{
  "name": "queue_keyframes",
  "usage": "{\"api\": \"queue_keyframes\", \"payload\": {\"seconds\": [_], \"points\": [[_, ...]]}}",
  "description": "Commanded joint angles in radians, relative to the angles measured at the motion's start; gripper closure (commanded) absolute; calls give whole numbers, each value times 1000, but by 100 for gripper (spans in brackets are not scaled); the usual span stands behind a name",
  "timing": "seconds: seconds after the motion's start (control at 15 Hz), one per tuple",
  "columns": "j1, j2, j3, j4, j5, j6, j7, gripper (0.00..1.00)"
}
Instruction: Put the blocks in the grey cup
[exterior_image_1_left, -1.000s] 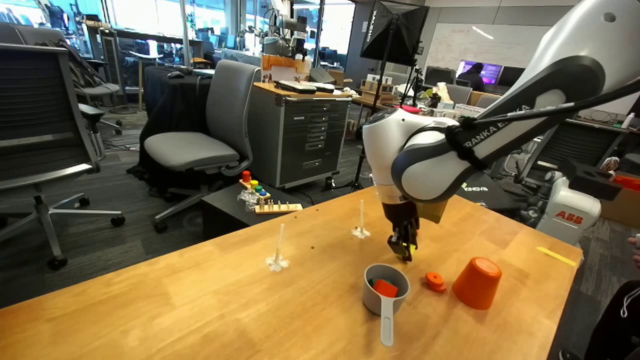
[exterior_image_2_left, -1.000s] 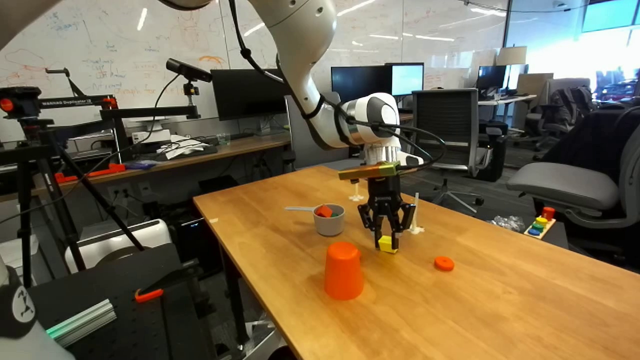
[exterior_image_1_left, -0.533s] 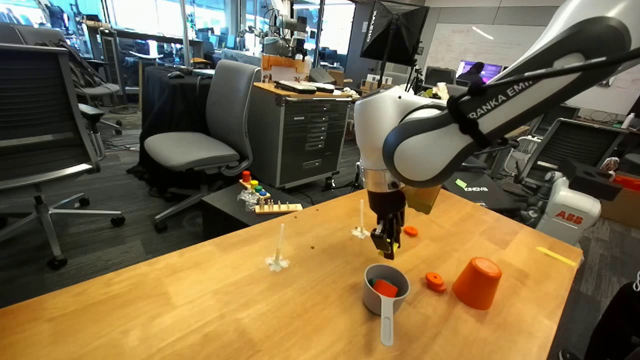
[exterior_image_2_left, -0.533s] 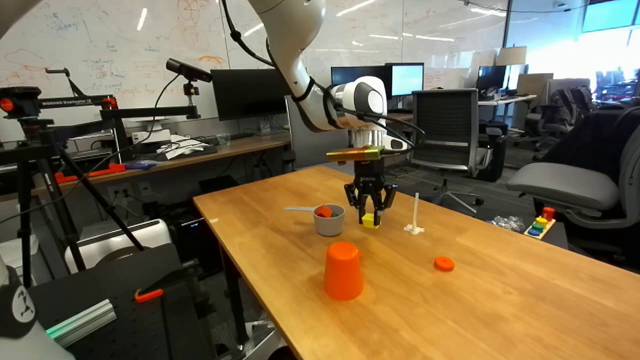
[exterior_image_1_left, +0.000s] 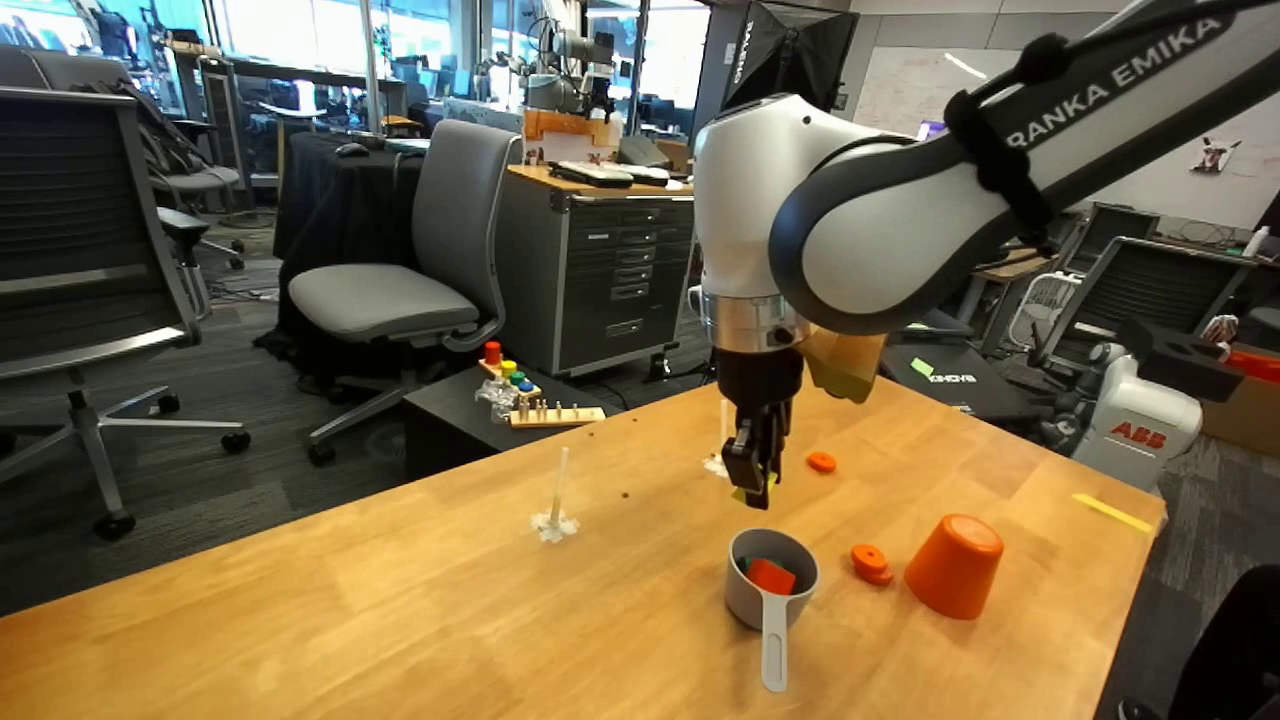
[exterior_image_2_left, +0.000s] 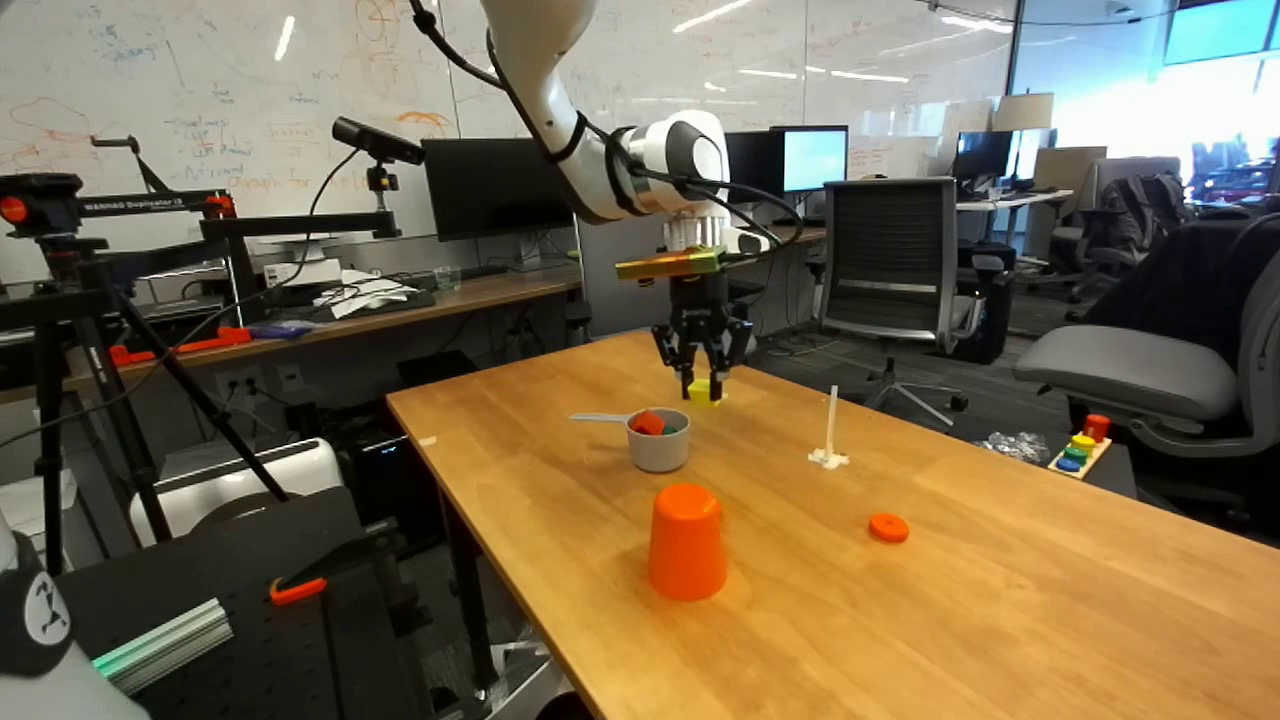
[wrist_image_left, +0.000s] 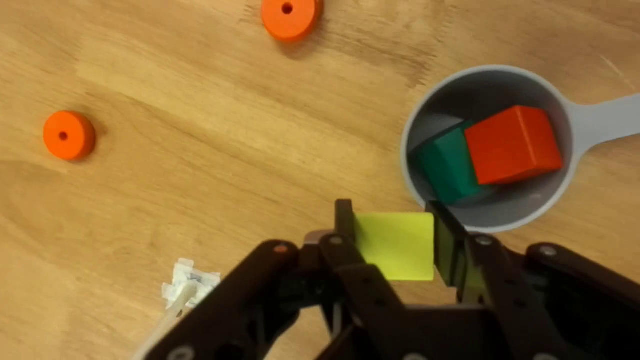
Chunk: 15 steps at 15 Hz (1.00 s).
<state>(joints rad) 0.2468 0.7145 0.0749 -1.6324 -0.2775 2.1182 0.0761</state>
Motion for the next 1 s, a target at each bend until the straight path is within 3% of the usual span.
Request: {"api": "queue_keyframes", "payload": {"seconds": [0.0,0.33,0.4,0.53,0.8,0.93], "points": [[15,-53,11,-72,24,5,15,83],[36,-48,16,-101,34,-4,34,81],[39,-45,17,-102,37,-17,35,35],[43,-42,16,-108,40,-26,41,28],[30,-73,17,-124,54,-23,42,0],[29,-100,12,-129,51,-27,47,0]]}}
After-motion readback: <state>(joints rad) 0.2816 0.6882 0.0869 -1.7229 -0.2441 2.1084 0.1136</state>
